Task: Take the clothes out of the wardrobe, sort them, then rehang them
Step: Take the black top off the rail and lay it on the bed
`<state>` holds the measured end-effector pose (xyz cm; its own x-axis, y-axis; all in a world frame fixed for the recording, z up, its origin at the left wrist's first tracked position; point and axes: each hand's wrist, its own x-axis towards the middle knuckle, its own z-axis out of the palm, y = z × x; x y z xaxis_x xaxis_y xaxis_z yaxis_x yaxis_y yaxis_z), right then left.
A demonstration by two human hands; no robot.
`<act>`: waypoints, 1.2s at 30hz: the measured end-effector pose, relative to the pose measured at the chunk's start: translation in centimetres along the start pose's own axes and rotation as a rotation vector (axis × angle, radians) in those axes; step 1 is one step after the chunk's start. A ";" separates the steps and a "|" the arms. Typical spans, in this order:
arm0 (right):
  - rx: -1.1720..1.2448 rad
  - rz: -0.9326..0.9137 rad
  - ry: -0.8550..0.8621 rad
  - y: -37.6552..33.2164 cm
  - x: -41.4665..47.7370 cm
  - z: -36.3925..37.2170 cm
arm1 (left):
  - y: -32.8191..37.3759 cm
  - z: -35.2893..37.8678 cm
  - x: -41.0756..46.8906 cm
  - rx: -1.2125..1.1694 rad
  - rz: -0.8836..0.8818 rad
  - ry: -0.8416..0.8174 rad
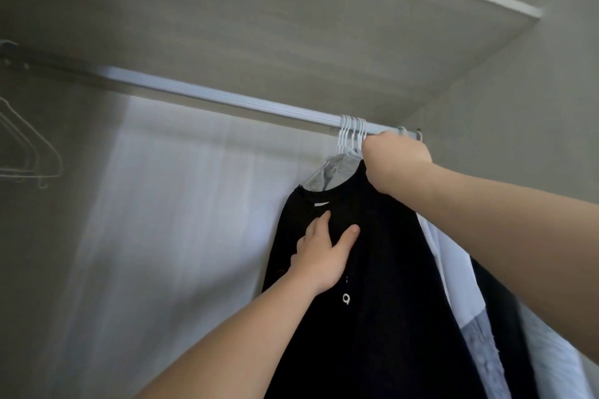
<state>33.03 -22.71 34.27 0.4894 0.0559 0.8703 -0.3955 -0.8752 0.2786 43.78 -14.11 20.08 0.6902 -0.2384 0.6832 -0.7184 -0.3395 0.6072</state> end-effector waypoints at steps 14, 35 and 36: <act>0.164 -0.046 0.153 0.2 1.5 1.2 | -1.8 -0.9 0.6 0.076 0.037 0.007; 0.225 -0.074 0.356 11.9 -8.9 -7.2 | 4.3 -4.9 -0.2 0.114 0.322 0.643; 0.199 -0.077 0.353 12.9 -9.8 -7.9 | 5.2 -4.8 -0.4 0.100 0.331 0.647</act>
<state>16.99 -30.76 32.55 0.2011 0.2555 0.9456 -0.1930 -0.9361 0.2940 39.35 -11.39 24.98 0.2264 0.2320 0.9460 -0.8477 -0.4314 0.3087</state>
